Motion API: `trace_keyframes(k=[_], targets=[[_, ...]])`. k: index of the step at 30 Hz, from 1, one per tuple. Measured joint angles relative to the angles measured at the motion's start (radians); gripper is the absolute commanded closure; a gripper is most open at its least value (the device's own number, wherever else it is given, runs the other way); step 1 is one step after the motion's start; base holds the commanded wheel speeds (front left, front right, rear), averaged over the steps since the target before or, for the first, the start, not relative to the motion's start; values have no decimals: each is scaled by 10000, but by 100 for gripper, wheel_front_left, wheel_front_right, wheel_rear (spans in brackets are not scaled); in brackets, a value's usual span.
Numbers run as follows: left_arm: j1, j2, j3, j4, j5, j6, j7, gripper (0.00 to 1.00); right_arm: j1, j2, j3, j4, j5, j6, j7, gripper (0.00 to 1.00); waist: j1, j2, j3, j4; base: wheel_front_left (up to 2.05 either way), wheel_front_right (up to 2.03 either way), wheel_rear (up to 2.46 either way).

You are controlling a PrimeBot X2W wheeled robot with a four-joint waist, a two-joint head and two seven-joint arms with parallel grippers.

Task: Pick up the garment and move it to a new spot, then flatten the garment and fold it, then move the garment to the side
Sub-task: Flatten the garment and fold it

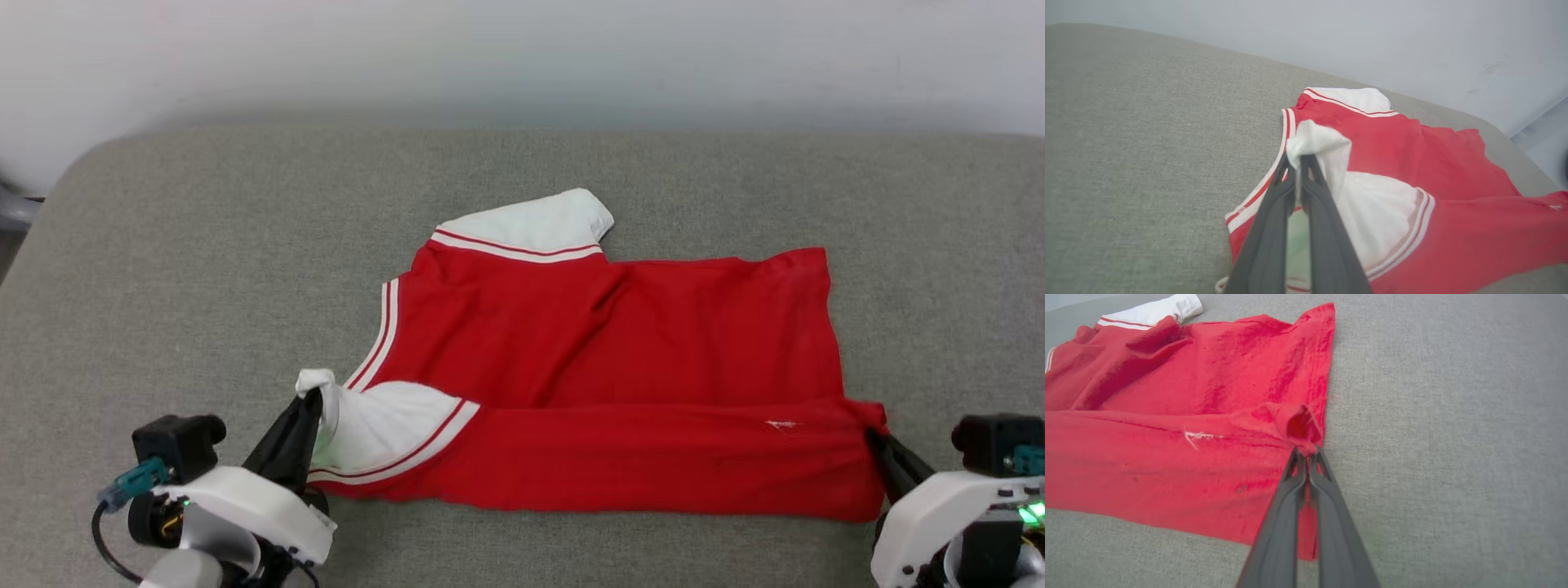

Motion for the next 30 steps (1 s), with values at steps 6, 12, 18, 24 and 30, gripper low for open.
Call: trace_keyframes(k=[6,12,18,24,30], targets=[[-1406,-226,-328,1442,-6,-307,-320,100,-1305,-301,456,1074,-69,-2,-13,100,1,0,804,-59,0,0,0],[-2269,-426,-784,2932,-337,-445,-499,100,-2091,-407,842,2437,-36,-2,-640,100,1,-1,1456,-60,0,0,0],[-2764,-441,-1645,3733,-1087,-460,-345,89,-2641,-514,1197,3728,236,0,-1373,73,0,0,1642,-51,0,0,0],[-2854,-261,-1906,4188,-1705,-479,-788,0,-2696,-516,1409,4148,571,4,-2796,0,0,0,1312,-23,0,0,0],[-2845,23,-1599,4681,-1745,-476,-1116,0,-2245,-376,1108,3994,522,-4,-4284,0,0,-1,739,-22,0,0,0]])
